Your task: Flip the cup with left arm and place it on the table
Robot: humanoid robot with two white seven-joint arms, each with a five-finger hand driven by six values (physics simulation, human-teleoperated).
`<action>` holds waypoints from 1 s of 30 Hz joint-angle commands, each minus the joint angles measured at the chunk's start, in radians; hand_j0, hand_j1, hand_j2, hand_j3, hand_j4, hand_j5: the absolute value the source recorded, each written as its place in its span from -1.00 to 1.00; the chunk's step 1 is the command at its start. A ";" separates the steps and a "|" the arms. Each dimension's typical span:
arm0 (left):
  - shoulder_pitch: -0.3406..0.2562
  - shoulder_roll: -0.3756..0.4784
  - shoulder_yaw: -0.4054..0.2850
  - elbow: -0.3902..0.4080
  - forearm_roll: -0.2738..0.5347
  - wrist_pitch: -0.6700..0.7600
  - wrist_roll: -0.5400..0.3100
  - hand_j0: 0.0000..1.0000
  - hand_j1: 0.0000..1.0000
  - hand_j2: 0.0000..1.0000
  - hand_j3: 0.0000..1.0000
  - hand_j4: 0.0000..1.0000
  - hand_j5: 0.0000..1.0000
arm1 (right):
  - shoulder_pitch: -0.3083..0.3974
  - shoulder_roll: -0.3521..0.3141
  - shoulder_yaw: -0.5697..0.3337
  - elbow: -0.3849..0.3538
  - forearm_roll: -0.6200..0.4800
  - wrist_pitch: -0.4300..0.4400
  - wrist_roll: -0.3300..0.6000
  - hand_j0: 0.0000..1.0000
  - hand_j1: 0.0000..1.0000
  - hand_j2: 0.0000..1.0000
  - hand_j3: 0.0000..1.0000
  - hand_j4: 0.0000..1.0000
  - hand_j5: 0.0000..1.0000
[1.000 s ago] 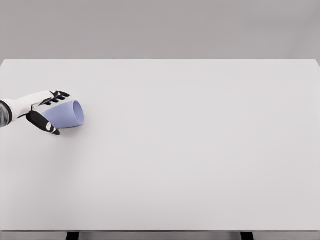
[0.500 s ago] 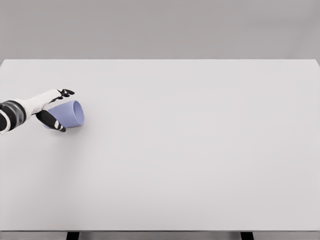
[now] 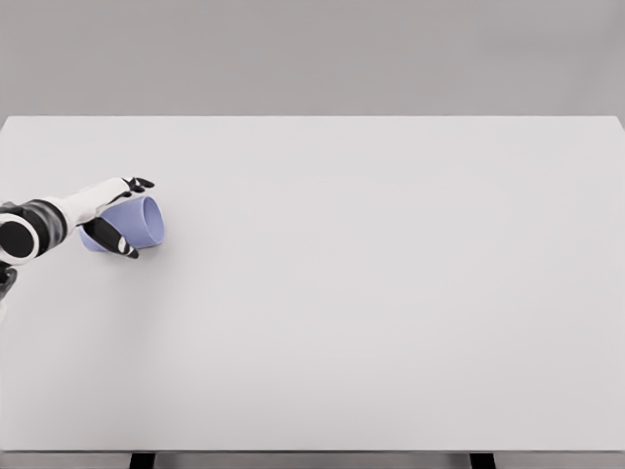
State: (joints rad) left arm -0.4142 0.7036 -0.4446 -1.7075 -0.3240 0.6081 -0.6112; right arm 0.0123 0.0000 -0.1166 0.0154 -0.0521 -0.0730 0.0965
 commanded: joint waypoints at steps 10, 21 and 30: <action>0.000 -0.009 -0.023 0.012 -0.038 -0.005 0.000 0.90 0.90 0.90 0.90 0.90 0.90 | 0.000 0.000 0.000 0.000 0.000 -0.001 0.000 1.00 1.00 1.00 1.00 1.00 1.00; -0.002 -0.009 -0.020 0.012 -0.036 -0.004 0.000 -0.12 -0.12 -0.12 -0.12 -0.12 -0.12 | 0.000 0.000 0.000 0.000 0.000 0.001 0.000 1.00 1.00 1.00 1.00 1.00 1.00; -0.026 -0.007 0.000 0.019 0.031 -0.117 0.000 -0.32 -0.32 -0.32 -0.32 -0.32 -0.32 | 0.000 0.000 0.000 0.000 0.000 0.001 0.000 1.00 1.00 1.00 1.00 1.00 1.00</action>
State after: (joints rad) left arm -0.4372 0.6945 -0.4438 -1.6912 -0.3123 0.5377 -0.6125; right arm 0.0123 0.0000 -0.1166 0.0153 -0.0521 -0.0729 0.0965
